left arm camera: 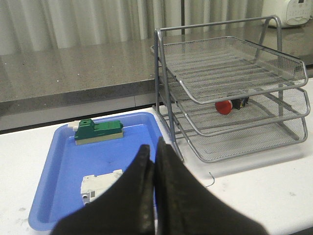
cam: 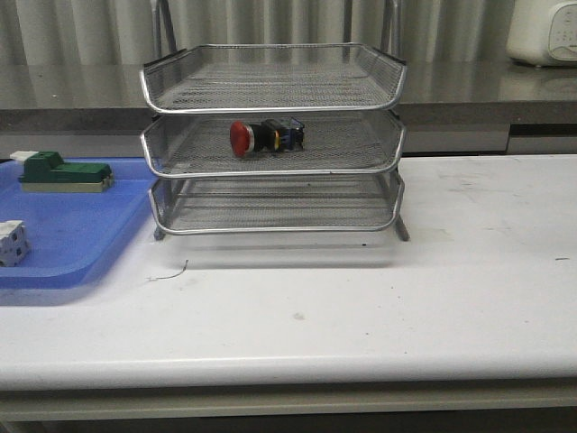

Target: Place button on rack with both arms

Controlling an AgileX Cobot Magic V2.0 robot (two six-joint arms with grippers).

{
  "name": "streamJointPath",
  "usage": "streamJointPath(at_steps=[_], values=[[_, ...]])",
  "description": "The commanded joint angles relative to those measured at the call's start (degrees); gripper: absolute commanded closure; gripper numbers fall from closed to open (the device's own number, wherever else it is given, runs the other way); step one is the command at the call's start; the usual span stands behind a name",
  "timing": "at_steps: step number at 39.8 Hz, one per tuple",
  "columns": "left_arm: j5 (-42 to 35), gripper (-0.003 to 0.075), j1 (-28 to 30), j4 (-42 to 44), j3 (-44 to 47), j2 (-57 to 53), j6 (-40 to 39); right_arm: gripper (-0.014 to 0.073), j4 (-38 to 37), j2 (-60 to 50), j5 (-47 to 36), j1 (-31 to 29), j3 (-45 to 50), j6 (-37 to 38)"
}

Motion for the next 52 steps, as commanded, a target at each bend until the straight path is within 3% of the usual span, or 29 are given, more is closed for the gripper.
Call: streamJointPath(at_steps=[1, 8, 16, 52], values=[[-4.8, 0.0739, 0.2, -0.7, -1.4, 0.7, -0.3, 0.0653, -1.9, -8.6, -5.9, -0.5, 4.5, -0.8], [-4.8, 0.0739, 0.2, -0.7, -1.4, 0.7, -0.3, 0.0653, -3.0, -22.5, -6.0, -0.5, 11.6, -0.8], [-4.8, 0.0739, 0.2, -0.7, -1.4, 0.7, -0.3, 0.0653, -3.0, -30.6, -8.1, -0.5, 13.4, -0.8], [-4.8, 0.0739, 0.2, -0.7, -1.4, 0.7, -0.3, 0.0653, -3.0, -31.3, -8.2, -0.5, 13.4, -0.8]])
